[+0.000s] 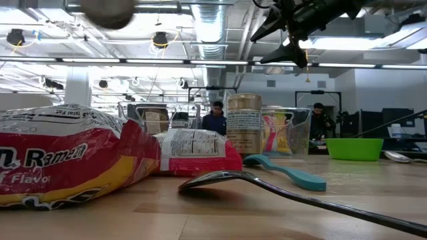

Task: Pick & Place Food Item
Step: Put the yellow seasoning bottle into the left transparent bin

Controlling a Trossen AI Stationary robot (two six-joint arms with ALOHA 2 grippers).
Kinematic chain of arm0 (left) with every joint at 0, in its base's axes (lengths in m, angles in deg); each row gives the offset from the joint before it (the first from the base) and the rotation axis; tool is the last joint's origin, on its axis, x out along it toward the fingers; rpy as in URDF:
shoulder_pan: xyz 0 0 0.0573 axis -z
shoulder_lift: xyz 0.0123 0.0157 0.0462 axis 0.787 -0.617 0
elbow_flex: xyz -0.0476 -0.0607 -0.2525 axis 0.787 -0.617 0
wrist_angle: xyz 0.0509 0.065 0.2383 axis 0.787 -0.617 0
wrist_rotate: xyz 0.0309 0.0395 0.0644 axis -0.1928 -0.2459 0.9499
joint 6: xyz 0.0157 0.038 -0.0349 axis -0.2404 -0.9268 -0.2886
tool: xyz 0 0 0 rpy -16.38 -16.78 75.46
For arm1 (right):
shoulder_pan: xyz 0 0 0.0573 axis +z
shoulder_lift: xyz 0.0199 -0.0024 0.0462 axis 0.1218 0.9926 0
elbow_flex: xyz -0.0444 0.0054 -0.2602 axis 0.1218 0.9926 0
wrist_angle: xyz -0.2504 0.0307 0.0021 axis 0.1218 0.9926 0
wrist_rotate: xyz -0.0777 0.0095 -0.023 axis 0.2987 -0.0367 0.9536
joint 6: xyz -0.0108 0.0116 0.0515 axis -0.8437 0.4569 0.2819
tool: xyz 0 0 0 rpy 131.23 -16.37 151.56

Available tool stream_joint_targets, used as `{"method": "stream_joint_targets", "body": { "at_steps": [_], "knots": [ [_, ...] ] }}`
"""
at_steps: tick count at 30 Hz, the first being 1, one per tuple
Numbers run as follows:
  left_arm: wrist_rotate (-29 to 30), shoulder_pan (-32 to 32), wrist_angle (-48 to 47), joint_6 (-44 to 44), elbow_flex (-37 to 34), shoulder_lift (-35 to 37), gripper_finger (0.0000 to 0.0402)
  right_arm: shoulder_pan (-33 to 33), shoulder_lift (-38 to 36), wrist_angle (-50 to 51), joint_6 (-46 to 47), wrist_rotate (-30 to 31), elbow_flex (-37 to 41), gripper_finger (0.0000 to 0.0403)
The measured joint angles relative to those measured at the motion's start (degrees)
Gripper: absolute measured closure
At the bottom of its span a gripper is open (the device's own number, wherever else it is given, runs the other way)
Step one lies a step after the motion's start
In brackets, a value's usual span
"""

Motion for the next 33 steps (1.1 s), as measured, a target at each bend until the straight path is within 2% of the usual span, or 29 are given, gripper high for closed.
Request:
{"method": "stream_joint_targets", "body": {
  "at_steps": [7, 13, 25, 33],
  "knots": [
    [9.3, -4.7, 1.7, -0.5, 0.0, 5.8, 0.0193, 0.0, 0.0, 0.0, 0.0, 0.0, 0.0, 0.0121],
    [14.5, -10.2, 1.8, -0.6, 0.0, 10.7, 0.0190, 0.0, 0.0, 0.0, 0.0, 0.0, 0.0, 0.0121],
    [16.0, -26.2, 4.7, -11.1, 0.0, 13.6, 0.0186, 0.0, 0.0, 0.0, 0.0, 0.0, 0.0, 0.0121],
    [15.0, -36.0, 3.8, -11.6, 0.0, 12.3, 0.0195, 0.0, 0.0, 0.0, 0.0, 0.0, 0.0, 0.0121]
  ]
}}
